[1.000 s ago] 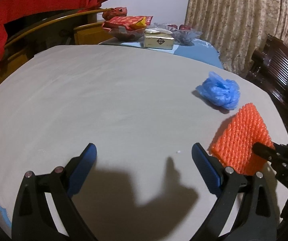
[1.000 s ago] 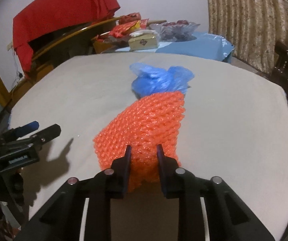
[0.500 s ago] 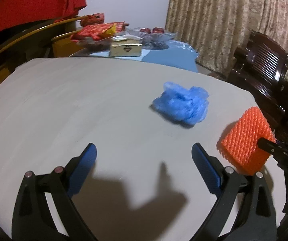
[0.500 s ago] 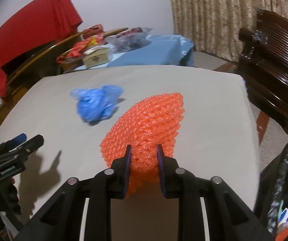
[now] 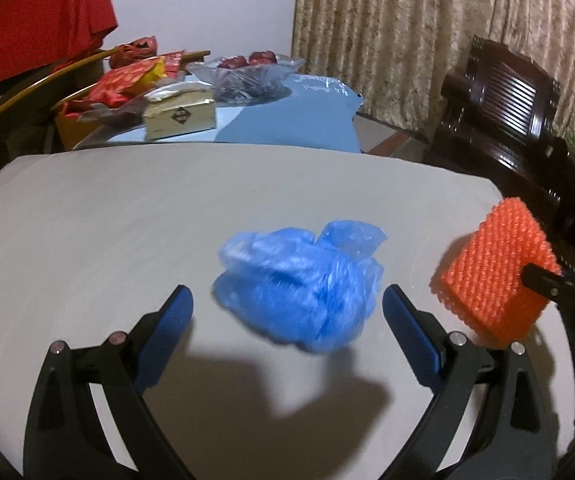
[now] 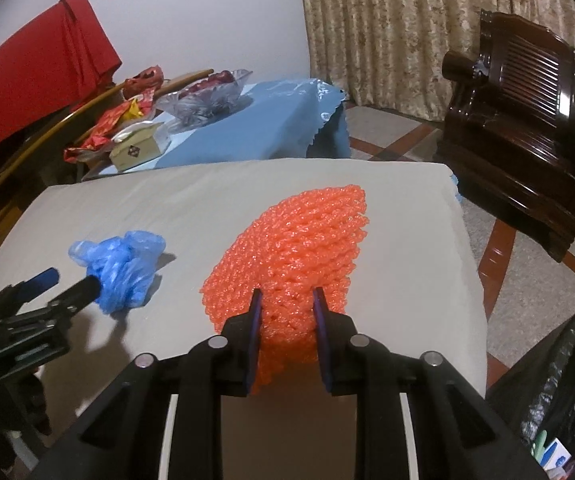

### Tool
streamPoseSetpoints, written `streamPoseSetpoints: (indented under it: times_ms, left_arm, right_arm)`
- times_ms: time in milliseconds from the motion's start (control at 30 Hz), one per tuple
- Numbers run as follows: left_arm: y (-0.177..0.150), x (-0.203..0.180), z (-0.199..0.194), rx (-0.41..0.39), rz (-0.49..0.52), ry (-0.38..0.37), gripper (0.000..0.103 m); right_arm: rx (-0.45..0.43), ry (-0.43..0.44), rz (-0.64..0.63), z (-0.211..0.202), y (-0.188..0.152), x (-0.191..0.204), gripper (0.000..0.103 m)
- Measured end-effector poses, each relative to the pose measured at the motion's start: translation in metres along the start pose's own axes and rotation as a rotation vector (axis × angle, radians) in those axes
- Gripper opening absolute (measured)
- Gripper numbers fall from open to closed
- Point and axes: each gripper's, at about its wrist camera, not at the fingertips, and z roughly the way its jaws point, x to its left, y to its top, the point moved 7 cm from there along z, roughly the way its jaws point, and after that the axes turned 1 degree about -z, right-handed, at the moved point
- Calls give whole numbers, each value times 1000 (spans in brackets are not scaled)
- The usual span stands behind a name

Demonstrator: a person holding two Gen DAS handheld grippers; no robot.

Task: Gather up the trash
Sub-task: 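Lift the orange foam sheet with the right tool while the left tool grasps the blue bag, then carry the orange sheet and blue bag with both tools toward the black bin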

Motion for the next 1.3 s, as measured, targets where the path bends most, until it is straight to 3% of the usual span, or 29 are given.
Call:
streamPoseSetpoints:
  times_ms: [200,367,533,1033,1300]
  left_arm:
    - [4,-6,28,46,-33,-33,92]
    - [1,-10,41,83,-73,-89,54]
    - [0,-16,34,71,-69,-102,41]
    - [-5,-10,-45,-3,-75,-26,38]
    - [-21,-14,-87,-19,-96,-34,38]
  right_arm:
    - [15,0,3,6,-5,-3,24]
    - [19,0,6,7,-5,-4,24]
    - [19,5,13,3,-5,-5,24]
    - [-21,44,15,-41,-4,3,24]
    - [-40,49,-2,-80,-15,7,24]
